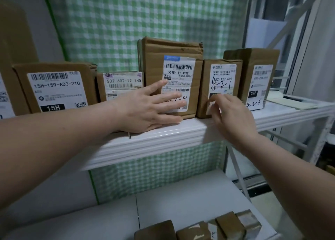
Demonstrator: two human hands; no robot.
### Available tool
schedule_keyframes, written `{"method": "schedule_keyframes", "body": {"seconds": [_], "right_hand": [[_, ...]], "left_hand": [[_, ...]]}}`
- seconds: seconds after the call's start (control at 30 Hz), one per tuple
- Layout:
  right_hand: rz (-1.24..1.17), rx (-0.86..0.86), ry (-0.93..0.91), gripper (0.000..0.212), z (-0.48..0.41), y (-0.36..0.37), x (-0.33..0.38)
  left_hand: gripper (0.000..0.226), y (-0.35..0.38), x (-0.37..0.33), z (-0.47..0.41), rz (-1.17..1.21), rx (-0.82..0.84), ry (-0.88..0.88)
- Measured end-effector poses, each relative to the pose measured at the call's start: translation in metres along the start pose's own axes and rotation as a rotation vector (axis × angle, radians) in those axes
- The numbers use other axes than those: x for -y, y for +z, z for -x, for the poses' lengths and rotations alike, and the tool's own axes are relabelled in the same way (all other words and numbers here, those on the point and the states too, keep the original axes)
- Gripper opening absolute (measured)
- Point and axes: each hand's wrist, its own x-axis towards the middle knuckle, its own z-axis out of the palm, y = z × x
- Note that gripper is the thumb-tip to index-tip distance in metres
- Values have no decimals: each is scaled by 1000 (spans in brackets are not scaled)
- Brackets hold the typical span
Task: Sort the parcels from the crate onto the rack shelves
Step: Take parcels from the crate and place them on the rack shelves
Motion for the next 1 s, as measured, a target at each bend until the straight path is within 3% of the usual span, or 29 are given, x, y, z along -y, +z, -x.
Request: {"method": "schedule_keyframes", "body": {"seconds": [0.23, 0.33, 0.5, 0.6, 0.67, 0.8, 0.93, 1.0], "right_hand": [[9, -11, 259, 26, 0, -10, -42], [6, -1, 347, 26, -6, -17, -68], [-111, -88, 570, 35, -26, -23, -115], [-189, -75, 591, 48, -35, -19, -138], [-273, -74, 596, 56, -41, -14, -148], [-476, -1, 632, 53, -53, -5, -162], [-895, 71, 861, 69, -67, 0, -168], [-1106, 80, 897, 61, -74, 1, -171]], "left_hand": [[48, -7, -17, -60, 6, -106, 61], [49, -12, -23, -97, 20, 8, 57], [47, -9, -30, -144, 30, -30, 1], [45, -4, -32, -162, 29, 19, -33], [45, 3, -30, -167, 25, 32, -60], [47, 10, -26, -167, -13, -101, -55], [48, 7, -24, -170, -26, -130, -28], [48, 5, -25, -174, -26, -151, -18]]}}
